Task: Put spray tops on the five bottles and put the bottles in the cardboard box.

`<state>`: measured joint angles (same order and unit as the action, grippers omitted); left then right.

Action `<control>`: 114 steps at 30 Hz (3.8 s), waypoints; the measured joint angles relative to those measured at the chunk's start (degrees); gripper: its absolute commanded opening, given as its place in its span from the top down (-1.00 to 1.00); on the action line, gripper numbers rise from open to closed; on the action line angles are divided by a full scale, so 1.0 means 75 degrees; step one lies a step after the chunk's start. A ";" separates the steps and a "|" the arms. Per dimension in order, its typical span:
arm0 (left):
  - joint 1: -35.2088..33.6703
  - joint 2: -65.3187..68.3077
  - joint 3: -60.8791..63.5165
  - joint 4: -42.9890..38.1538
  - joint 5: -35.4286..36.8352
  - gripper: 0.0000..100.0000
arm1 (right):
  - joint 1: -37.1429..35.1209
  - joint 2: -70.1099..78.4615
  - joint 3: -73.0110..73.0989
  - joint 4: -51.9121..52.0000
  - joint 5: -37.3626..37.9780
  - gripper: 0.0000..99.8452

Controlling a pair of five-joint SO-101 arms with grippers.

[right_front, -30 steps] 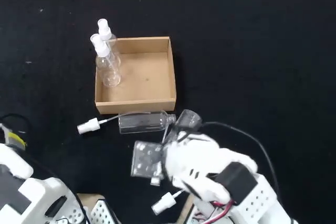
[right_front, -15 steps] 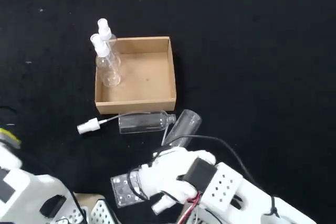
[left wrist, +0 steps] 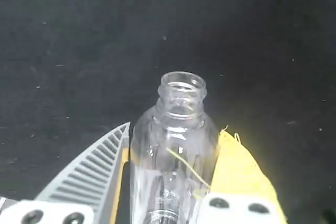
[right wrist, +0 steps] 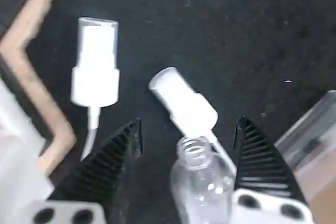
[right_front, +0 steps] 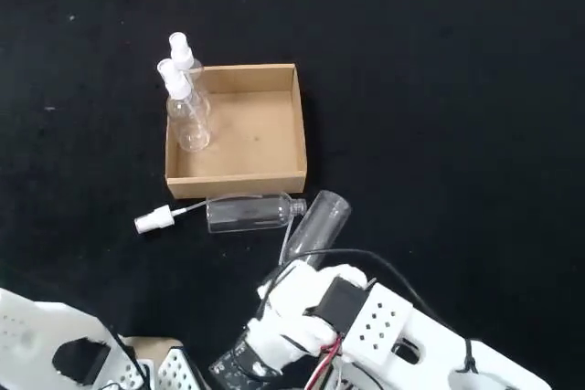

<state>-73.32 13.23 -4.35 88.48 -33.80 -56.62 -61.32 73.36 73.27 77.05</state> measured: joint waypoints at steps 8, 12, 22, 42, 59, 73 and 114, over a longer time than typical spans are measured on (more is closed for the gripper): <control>-0.0305 0.0082 -0.0164 0.0000 -0.0176 0.94 | 0.0000 0.0000 0.0598 -0.0621 0.0234 0.48; -0.0316 0.0082 -0.0164 0.0000 -0.0258 0.94 | 0.0000 0.0000 0.0738 -0.0633 0.0399 0.48; -0.0316 0.0082 -0.0164 0.0000 -0.0258 0.94 | 0.0000 0.0809 0.0809 -0.1735 -0.0422 0.48; -0.0316 0.0082 -0.0164 0.0000 -0.0305 0.94 | 0.0000 0.3012 -0.0105 -0.2649 -0.0481 0.63; -0.0316 0.0082 -0.0164 0.0000 -0.0305 0.94 | 0.0000 0.3048 0.0035 -0.2778 -0.1289 0.80; -0.0316 0.0082 -0.0234 0.0000 -0.0305 0.94 | 0.0903 0.3059 -0.2262 -0.2180 -0.2579 0.80; 0.5650 -0.6248 0.3892 -0.1289 0.3399 0.94 | 0.8522 0.1782 -0.7068 -0.0422 -0.9237 0.93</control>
<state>-30.95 -33.63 24.84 78.81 -8.31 7.30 -47.96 20.35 70.11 7.78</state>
